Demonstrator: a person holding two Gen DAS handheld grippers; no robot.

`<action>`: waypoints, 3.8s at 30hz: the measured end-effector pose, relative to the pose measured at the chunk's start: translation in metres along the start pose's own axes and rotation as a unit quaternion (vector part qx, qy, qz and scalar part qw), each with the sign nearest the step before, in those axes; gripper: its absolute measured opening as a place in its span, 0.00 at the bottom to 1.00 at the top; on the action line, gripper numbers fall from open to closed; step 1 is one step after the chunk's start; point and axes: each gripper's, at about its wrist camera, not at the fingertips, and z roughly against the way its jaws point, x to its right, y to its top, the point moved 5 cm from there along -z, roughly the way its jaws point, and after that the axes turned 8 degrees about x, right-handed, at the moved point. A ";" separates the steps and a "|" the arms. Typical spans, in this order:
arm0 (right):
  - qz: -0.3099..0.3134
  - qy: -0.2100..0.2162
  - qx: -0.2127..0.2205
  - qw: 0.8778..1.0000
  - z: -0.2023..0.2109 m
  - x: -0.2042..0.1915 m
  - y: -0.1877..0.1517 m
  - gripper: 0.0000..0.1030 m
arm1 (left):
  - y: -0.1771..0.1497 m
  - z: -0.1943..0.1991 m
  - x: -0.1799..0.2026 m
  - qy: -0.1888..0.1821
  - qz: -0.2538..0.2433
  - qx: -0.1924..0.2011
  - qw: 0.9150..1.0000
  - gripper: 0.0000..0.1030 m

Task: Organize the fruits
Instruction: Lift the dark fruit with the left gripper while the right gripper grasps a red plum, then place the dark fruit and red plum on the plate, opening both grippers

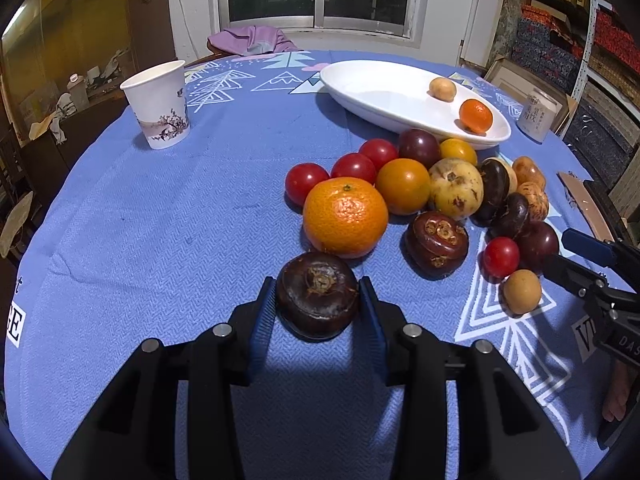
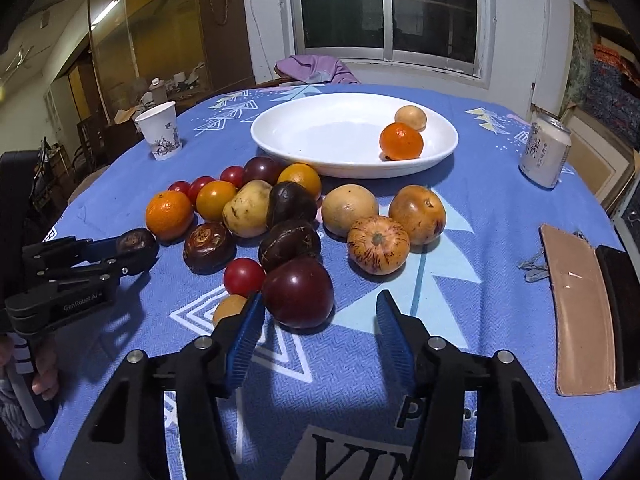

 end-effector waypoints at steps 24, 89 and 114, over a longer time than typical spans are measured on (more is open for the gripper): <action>-0.013 0.037 -0.029 0.999 -0.020 -0.011 0.000 0.39 | -0.001 -0.002 0.001 0.001 0.000 -0.002 1.000 0.40; -0.087 -0.033 -0.044 0.995 -0.164 0.072 0.159 0.53 | 0.165 -0.126 0.069 -0.055 -0.026 0.006 0.998 0.53; -0.072 -0.072 0.159 0.982 0.069 0.049 0.036 0.96 | 0.046 0.033 -0.017 0.053 0.035 0.098 0.993 0.96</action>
